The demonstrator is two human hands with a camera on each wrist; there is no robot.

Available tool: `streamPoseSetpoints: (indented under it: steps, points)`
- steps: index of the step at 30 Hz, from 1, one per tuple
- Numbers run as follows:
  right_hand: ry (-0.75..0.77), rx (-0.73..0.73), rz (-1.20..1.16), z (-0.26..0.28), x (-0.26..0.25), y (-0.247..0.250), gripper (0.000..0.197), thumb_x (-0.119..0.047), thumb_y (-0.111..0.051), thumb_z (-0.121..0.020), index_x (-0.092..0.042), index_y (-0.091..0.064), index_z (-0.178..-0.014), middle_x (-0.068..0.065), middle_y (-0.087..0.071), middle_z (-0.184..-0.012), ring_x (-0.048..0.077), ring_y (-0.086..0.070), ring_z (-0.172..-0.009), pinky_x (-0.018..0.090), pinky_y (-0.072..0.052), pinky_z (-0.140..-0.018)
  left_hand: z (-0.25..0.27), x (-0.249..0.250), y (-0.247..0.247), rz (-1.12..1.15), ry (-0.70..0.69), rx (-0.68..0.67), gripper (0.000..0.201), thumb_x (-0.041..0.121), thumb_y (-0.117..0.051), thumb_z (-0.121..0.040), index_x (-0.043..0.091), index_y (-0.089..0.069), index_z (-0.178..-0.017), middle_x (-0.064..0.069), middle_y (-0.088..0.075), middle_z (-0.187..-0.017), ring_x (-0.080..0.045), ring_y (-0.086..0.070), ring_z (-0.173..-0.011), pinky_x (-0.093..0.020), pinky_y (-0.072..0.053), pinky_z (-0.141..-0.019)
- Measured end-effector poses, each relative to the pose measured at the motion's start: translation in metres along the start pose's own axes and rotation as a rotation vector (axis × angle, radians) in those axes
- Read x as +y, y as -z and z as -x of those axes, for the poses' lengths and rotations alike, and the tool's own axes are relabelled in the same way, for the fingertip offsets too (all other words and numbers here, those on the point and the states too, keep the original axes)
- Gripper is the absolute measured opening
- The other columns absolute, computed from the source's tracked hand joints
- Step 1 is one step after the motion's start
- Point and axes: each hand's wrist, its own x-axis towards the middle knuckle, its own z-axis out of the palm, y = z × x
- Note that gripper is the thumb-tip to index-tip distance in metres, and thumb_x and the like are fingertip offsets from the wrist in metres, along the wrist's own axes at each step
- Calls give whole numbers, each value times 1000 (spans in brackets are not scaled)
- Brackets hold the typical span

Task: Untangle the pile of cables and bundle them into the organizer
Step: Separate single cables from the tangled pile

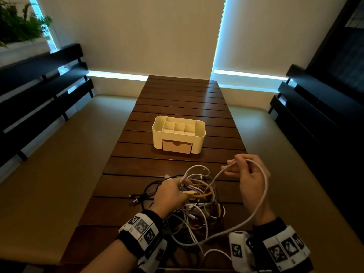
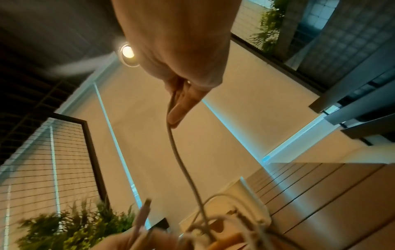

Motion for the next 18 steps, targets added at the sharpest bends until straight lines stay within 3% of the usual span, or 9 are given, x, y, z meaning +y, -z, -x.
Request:
streamPoseSetpoints:
  steps: [2, 4, 6, 8, 10, 12, 15, 18]
  points:
    - [16, -26, -26, 6, -6, -9, 10, -15, -51, -91, -19, -58, -85, 7, -68, -82, 18, -71, -66, 26, -58, -57, 1, 8, 0, 177, -74, 41, 21, 26, -73, -80, 37, -67, -96, 11, -65, -77, -1, -64, -65, -21, -55, -64]
    - [9, -52, -57, 9, -10, -15, 10, -24, -52, -86, -17, -59, -87, 10, -70, -84, 21, -72, -69, 30, -59, -59, 4, 19, 3, 288, -160, 22, 27, 25, -73, -81, 32, -66, -106, 17, -57, -71, 8, -59, -59, -9, -46, -58]
    - [23, -89, -81, 10, -14, -19, 15, -27, -52, -84, -15, -60, -89, 10, -70, -85, 23, -72, -71, 32, -59, -61, 0, 23, -4, 178, -242, -19, 29, 34, -72, -80, 37, -66, -108, 13, -58, -74, 2, -57, -68, -17, -47, -64]
    - [33, -148, -130, 12, -17, -24, 14, -21, -53, -85, -12, -60, -94, 10, -71, -87, 23, -72, -75, 29, -59, -63, -4, 21, -11, 97, -264, -13, 8, 41, -69, -81, 41, -68, -89, 5, -66, -84, -10, -60, -78, -36, -52, -72]
    - [-75, -256, -220, 12, -12, -25, 22, -10, -57, -85, -11, -57, -106, 7, -70, -95, 19, -70, -86, 26, -57, -69, -6, 17, -15, 161, -242, 68, 10, 33, -68, -82, 35, -65, -72, 1, -70, -84, -15, -64, -78, -44, -53, -73]
    - [-237, -420, -143, 14, 3, -21, 33, -6, -63, -83, -22, -56, -111, -1, -67, -104, 13, -66, -98, 25, -56, -73, -6, 18, -12, 273, -220, 104, 5, 20, -68, -84, 21, -71, -80, -3, -71, -83, -17, -66, -78, -46, -54, -73]
    - [-390, -574, 42, 22, 29, -16, 15, -22, -60, -86, -18, -66, -99, 1, -68, -97, 20, -65, -92, 32, -55, -79, -4, 21, -7, 370, -227, 40, 8, 12, -66, -86, 16, -70, -80, 2, -71, -85, -15, -67, -82, -41, -56, -77]
    - [-460, -562, 13, 30, 45, -14, 14, -24, -61, -86, -18, -72, -91, 6, -70, -90, 21, -65, -86, 40, -51, -80, -3, 25, -4, 471, -213, -8, 28, 14, -65, -87, 33, -69, -67, 12, -69, -80, -9, -65, -90, -34, -53, -84]
